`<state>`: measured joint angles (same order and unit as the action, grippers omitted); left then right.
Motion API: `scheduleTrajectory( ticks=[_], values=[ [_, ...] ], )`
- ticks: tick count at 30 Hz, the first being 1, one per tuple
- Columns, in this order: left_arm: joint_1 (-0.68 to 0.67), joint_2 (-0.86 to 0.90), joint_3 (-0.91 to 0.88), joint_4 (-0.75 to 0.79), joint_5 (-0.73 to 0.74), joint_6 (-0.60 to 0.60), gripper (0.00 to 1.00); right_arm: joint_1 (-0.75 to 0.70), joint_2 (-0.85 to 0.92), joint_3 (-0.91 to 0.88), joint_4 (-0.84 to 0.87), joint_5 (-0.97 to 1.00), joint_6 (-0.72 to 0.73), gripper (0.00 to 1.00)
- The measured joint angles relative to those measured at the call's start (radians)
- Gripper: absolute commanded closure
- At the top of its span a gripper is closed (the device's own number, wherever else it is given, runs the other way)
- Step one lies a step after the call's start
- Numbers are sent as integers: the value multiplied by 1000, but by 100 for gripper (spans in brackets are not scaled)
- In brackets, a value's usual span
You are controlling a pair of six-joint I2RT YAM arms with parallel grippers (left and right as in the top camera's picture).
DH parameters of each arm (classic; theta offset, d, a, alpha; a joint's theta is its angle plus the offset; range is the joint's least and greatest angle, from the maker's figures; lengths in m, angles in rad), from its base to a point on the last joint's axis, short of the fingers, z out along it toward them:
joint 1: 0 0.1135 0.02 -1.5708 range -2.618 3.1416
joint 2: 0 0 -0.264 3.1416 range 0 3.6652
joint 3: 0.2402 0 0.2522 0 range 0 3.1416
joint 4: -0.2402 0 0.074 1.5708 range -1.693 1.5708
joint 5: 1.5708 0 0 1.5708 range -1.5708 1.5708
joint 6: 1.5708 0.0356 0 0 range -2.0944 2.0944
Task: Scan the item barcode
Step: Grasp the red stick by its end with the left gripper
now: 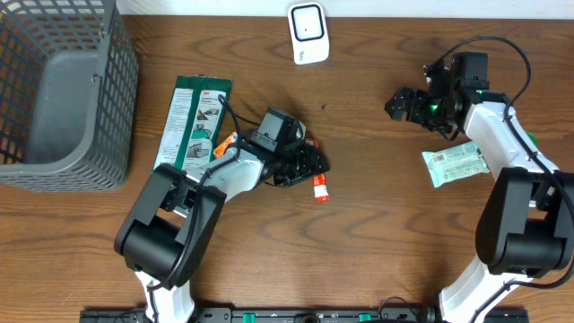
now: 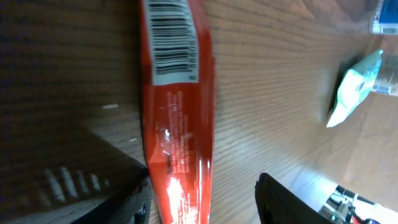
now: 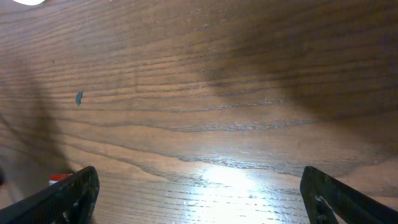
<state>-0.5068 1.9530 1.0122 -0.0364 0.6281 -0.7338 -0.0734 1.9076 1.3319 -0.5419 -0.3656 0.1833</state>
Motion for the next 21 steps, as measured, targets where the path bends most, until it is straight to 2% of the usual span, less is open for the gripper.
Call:
scheduleTrajectory(
  ticks=[3,4,14,21],
  values=[
    [-6,7,5,2,-26,-30,60,0,0,0,0,0,0,1],
    [-7,9,7,3,-32,-39,61,0,0,0,0,0,0,1],
    [-8,15,8,3,-39,-56,60,0,0,0,0,0,0,1],
    [-4,28,9,5,29,-21,58,0,0,0,0,0,0,1]
  ],
)
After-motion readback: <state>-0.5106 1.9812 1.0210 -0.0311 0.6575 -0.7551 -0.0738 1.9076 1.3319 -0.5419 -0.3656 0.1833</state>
